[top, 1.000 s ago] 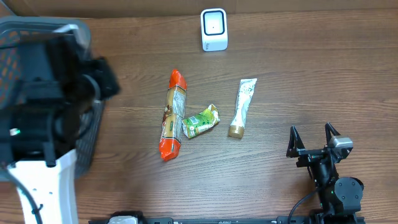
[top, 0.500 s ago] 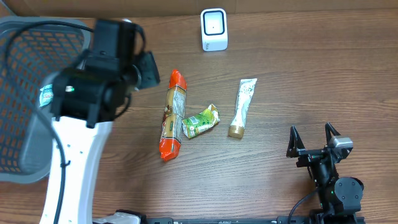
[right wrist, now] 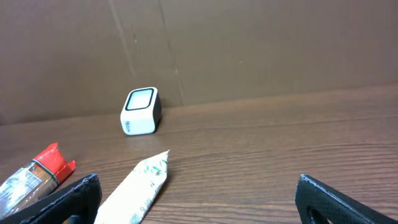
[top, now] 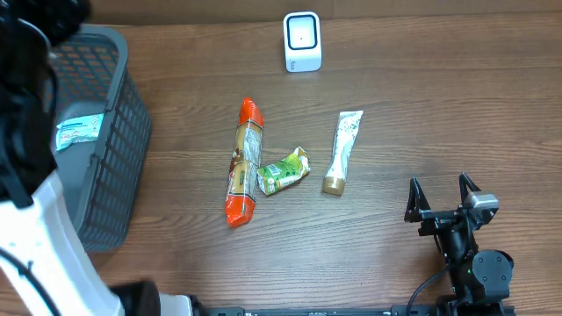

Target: Scan the item barcode

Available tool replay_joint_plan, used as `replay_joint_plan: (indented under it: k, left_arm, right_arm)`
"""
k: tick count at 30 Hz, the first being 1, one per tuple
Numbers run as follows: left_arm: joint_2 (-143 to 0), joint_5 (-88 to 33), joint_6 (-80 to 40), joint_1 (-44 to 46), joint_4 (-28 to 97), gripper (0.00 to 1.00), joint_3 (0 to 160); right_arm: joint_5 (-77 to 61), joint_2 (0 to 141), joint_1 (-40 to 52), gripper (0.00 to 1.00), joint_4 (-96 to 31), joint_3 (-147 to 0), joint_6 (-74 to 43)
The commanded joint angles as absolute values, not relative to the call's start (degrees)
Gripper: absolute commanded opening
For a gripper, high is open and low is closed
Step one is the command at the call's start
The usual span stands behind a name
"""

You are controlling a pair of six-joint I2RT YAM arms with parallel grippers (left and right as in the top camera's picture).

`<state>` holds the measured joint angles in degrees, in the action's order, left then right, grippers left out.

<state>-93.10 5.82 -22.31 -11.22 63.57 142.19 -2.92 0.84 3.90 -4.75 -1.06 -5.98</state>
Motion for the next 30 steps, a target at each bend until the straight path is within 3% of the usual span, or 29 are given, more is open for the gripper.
replay_joint_plan:
  k: [1,8,19,30]
  left_arm:
    - [-102.5,4.3,-20.2,-15.4,69.4,0.85,150.9]
    - [-114.3,3.2,-24.5,-25.1,80.2,1.0,152.4]
    - [-130.1,-0.8,-21.3,-30.3,85.8,0.87,152.2]
    - [-137.6,0.1,-23.4,-30.3,85.7,0.87,151.5]
  right_arm:
    - [-2.6,0.2,4.3,1.0,-4.5,-0.4,-6.2]
    - [-2.6,0.2,4.3,1.0,-4.6,-0.4,-6.1]
    - [-2.6,0.2,4.3,1.0,-4.5,-0.4,-6.1]
    - [-2.6,0.2,4.3,1.0,-4.6,-0.4,-6.1]
